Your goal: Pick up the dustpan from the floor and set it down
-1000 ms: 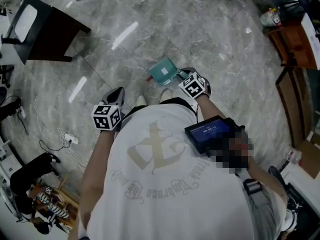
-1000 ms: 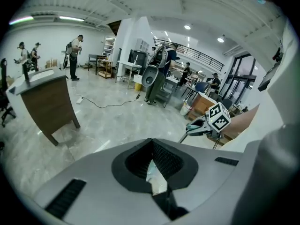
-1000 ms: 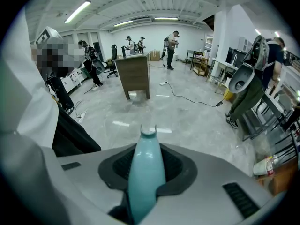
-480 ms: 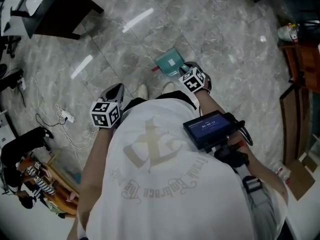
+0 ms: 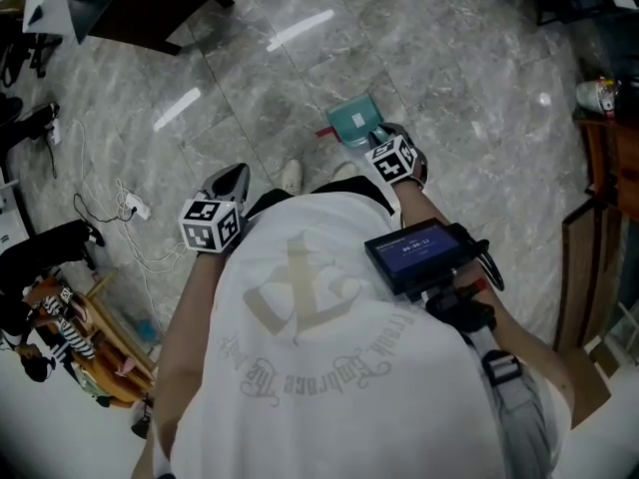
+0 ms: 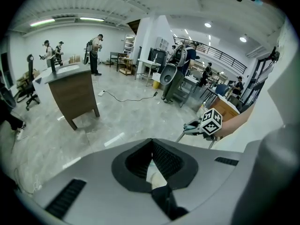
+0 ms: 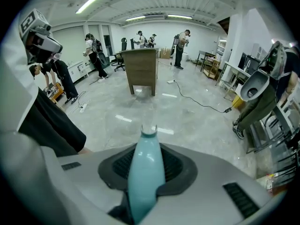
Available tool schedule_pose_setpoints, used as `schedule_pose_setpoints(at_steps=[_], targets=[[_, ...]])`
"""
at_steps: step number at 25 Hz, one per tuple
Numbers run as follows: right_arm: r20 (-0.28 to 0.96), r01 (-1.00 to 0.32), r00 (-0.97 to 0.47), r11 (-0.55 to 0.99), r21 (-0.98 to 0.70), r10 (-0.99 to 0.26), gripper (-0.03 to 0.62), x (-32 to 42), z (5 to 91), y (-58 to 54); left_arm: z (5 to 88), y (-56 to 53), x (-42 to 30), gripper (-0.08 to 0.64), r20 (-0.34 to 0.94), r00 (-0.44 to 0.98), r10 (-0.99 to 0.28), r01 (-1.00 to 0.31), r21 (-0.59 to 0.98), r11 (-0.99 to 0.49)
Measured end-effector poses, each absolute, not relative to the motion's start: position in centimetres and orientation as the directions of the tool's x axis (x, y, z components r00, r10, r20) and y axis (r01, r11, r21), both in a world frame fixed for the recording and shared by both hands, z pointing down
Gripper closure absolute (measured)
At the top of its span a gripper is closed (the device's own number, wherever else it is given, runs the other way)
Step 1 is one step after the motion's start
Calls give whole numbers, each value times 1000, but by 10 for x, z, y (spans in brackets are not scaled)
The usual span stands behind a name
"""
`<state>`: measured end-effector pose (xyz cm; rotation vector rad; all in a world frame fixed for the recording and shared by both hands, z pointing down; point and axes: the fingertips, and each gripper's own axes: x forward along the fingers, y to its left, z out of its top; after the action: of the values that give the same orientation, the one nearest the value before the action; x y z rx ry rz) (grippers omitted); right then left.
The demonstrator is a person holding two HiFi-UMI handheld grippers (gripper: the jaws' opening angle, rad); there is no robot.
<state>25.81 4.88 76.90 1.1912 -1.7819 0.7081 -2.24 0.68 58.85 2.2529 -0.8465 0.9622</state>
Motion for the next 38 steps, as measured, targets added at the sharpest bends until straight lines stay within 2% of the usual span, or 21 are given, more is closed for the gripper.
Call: schedule_pose_setpoints(at_steps=[17,26,28,31,38], targets=[[864,-917,-169,398,38,-473,485,244,776,39,586,18,-30,548,792,513,-331,-744,218,-631],[873,-925,-196,380,-14,-446,483,238,780,54,585,23,-27,548,790,527,-313,-727,229,-647],[872,-925,-207,379,-27,-443,470,237,782,56,587,21,-24,548,789,531,-309,-723,231,-651],[865,-931,-215,363,-41,-454,401,239,784,56,592,17,-17,548,788,538,-300,-713,236,-660],[838,-931,-248,360,-66,-486,391,233,772,50,602,4,-1,548,778,571,-261,-673,262,-691]])
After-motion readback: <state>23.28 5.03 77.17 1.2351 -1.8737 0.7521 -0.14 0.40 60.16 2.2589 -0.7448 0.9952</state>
